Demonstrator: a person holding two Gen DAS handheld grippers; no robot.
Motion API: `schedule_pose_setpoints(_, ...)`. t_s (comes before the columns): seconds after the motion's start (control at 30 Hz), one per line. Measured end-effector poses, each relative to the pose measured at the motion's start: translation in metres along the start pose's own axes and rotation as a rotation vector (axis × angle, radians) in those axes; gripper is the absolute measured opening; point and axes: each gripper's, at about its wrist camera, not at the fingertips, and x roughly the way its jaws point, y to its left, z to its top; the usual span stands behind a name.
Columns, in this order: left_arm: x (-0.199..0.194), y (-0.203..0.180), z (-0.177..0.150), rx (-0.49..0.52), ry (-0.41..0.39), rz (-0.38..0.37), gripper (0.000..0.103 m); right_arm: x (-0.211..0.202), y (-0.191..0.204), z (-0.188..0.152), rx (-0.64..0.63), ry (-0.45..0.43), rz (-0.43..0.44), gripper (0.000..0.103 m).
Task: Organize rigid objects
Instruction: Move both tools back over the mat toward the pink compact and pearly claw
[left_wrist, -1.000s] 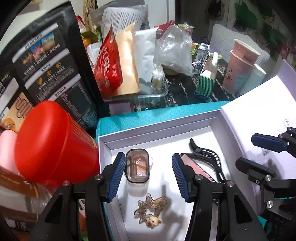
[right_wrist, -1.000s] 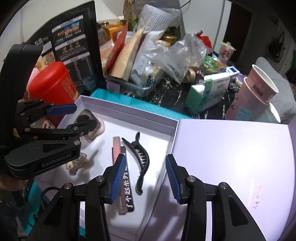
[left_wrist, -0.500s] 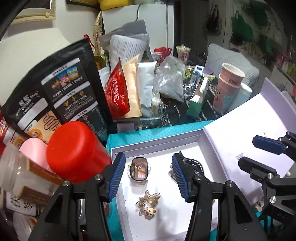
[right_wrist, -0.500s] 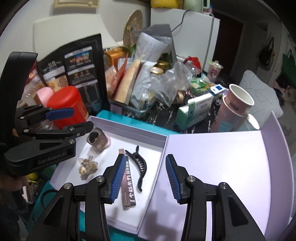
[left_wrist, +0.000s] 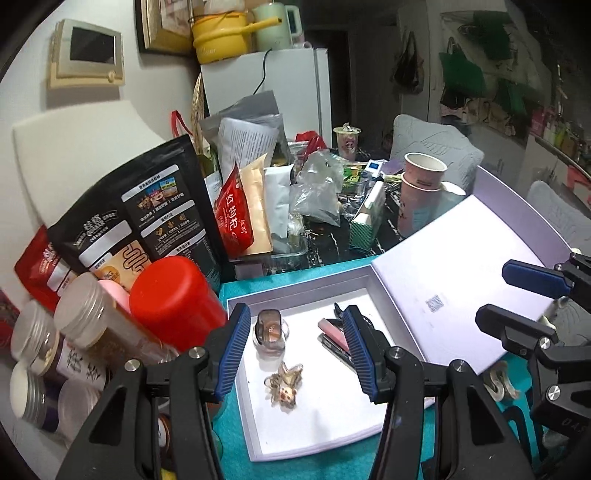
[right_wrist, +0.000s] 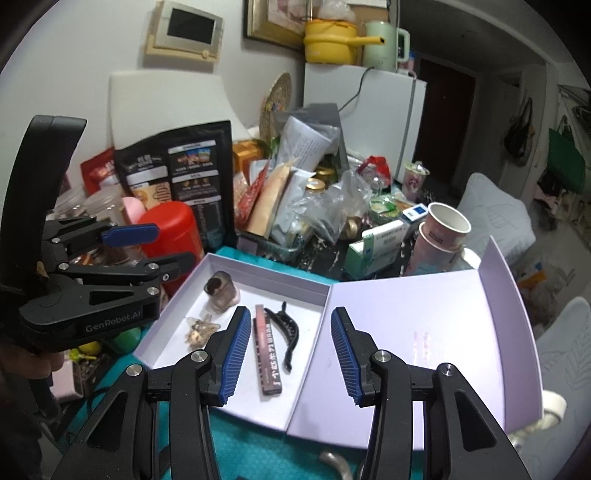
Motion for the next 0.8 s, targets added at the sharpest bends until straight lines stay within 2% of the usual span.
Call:
schedule_pose_setpoints(0.33,-0.043,-0.026,-0.039,0.006,-0.039,-0.029,0.052,-0.049,0.014,-0.044,0.008,-0.063,-0.012,0.049)
schedule_pose_setpoints(0.8,-0.079,-0.075,-0.093,0.049,-0.046,-0.117,0.052,-0.100,0.013,-0.115,0.060,-0.084,-0.040,0.049)
